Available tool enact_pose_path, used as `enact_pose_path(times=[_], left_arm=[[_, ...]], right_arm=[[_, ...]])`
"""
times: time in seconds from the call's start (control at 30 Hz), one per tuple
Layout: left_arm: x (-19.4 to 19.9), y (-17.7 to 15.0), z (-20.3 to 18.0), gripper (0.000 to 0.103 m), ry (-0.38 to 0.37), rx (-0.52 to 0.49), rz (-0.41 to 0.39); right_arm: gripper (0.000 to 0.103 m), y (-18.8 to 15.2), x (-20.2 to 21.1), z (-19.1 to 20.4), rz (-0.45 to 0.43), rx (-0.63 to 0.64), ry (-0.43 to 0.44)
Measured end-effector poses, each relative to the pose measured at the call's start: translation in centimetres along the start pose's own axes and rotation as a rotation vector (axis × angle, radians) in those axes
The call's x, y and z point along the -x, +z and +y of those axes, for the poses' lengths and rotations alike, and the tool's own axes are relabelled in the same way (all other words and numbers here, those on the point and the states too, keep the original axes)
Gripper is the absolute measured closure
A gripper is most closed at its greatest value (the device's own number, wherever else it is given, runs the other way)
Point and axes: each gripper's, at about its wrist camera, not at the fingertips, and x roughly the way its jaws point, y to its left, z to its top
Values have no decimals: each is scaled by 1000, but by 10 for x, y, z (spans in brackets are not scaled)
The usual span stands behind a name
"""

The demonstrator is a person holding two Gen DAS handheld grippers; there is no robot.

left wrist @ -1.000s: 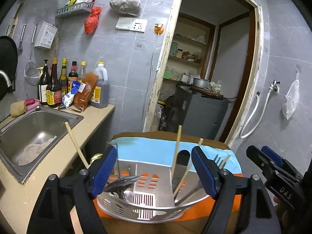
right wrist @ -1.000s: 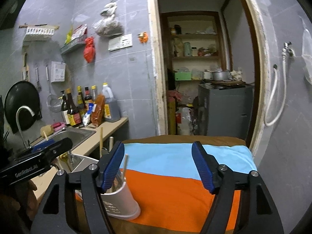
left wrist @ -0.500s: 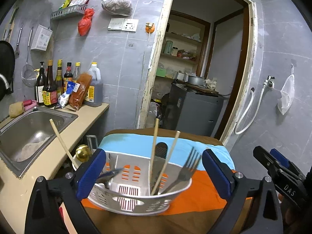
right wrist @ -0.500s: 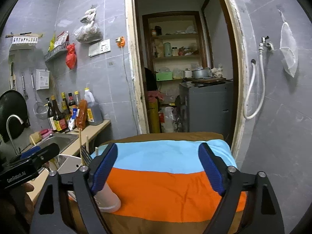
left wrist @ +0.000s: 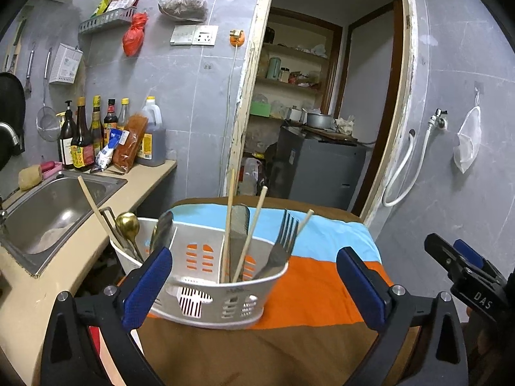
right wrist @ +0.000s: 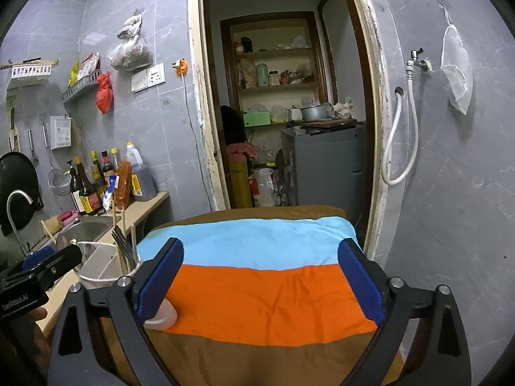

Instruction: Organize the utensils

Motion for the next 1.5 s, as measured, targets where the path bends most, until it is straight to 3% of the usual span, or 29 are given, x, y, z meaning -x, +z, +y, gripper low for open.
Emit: enact_pose_path(times=[0.4,0.77,1.1,1.5], left_arm=[[7,-24,-20,0,11,35,44],[23,-46,-35,0,89,30,58],[50,-59,-38,0,140,20,48],[81,-68,-25,0,98,-41,4]], right_arm=[[2,-6,16,-38,9,2,8],[2,-19,26,-62,22,5,61],[2,-28,46,-63,18,38,111],[1,-48,80,-51,21,25,93]])
